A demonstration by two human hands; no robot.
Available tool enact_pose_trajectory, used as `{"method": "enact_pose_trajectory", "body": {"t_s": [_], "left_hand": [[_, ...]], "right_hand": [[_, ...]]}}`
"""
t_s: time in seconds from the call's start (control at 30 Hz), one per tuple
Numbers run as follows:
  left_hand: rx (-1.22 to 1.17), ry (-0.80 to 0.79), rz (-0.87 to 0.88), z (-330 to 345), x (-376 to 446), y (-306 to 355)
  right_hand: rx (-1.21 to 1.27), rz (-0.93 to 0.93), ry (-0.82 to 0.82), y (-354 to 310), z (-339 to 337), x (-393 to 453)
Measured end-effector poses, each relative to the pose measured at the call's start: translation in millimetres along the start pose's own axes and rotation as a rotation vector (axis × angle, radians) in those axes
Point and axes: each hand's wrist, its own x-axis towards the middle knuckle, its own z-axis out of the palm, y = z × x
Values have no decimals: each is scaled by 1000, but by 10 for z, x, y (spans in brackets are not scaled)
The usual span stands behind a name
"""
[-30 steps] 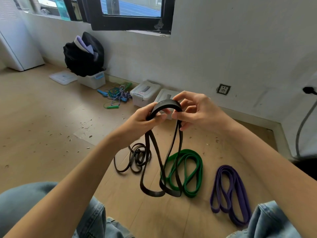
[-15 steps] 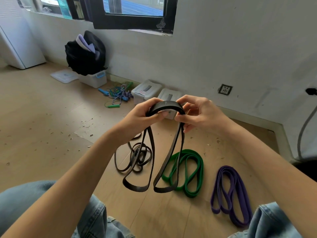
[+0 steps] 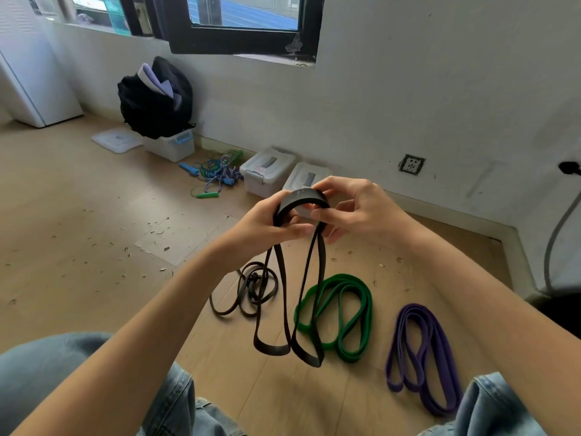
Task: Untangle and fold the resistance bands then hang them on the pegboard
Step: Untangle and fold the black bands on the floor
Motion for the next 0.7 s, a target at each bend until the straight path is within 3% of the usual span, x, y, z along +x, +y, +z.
{"method": "enact_pose_trajectory", "body": {"t_s": [0.43,0.7], "left_hand": [[1,-44,-30,-8,26,-74],[-109,-255,-212,-6,-10,-182]], "right_hand": [[-24,-15,-12,-88,5,37],[99,-29,3,-112,39,-23]]}}
